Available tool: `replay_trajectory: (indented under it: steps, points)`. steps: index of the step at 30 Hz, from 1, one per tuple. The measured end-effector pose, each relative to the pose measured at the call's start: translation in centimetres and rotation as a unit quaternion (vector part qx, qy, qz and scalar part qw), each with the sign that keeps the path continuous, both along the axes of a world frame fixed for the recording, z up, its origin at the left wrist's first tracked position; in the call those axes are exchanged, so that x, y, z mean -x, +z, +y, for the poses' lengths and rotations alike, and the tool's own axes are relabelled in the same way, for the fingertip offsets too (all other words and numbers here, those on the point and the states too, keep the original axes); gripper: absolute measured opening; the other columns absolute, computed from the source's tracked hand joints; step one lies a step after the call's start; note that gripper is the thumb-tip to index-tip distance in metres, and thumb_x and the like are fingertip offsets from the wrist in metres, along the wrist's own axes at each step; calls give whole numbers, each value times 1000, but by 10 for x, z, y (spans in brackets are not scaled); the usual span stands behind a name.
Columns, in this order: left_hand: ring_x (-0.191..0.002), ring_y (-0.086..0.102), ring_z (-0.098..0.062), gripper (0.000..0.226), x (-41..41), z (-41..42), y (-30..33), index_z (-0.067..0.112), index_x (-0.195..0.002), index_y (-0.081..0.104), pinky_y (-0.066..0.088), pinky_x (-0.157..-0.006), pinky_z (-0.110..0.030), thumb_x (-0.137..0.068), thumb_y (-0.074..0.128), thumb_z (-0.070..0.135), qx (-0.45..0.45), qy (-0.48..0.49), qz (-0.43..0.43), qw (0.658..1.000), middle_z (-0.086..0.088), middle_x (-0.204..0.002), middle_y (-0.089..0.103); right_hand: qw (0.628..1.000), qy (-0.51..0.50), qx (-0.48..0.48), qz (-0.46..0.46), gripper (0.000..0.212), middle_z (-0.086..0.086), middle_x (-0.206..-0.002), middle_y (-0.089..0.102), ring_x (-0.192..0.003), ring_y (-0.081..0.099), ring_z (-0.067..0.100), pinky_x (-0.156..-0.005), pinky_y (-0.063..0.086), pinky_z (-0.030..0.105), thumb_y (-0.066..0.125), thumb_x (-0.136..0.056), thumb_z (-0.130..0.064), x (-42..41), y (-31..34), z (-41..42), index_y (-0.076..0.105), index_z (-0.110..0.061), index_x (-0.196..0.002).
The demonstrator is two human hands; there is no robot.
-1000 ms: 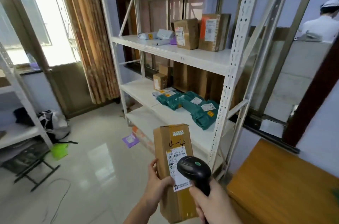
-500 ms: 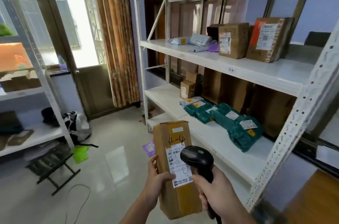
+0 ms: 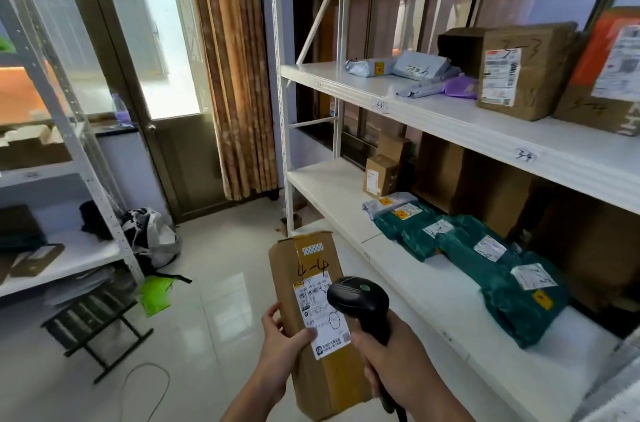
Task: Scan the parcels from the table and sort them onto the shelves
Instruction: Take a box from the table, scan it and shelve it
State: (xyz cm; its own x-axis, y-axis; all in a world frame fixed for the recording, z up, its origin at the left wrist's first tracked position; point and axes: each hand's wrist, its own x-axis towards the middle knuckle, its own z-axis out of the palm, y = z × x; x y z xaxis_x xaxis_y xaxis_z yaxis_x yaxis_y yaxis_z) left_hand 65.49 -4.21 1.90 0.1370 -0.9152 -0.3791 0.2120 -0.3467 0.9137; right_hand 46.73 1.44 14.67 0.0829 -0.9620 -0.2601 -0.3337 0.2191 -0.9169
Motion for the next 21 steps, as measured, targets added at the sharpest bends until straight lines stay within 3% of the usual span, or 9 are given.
replay_trajectory:
  steps: [5, 13, 21]
  points:
    - [-106, 70, -26, 91, -19, -69, 2, 36, -144, 21, 63, -86, -45, -84, 81, 3, -6, 10, -5, 1000, -4, -124, 62, 999, 35, -7, -3, 10, 4, -56, 56, -46, 52, 16, -51, 52, 30, 62, -98, -21, -15, 6, -78, 60, -28, -104]
    - [-108, 70, -25, 95, -63, -196, -8, 38, -146, 19, 61, -94, -51, -83, 83, 5, -8, -10, 5, 1000, -2, -125, 63, 999, 16, -11, 25, 14, -7, -58, 60, -49, 57, 5, -59, 52, 24, 65, -97, -27, -64, -10, -205, 62, -28, -111]
    - [-110, 68, -22, 99, -112, -353, -11, 33, -147, 20, 63, -87, -42, -78, 85, 3, -8, -85, 2, 996, -2, -126, 61, 998, -33, -55, -1, 19, -2, -53, 57, -46, 53, 13, -51, 50, 26, 64, -98, -24, -114, -7, -327, 56, -30, -114]
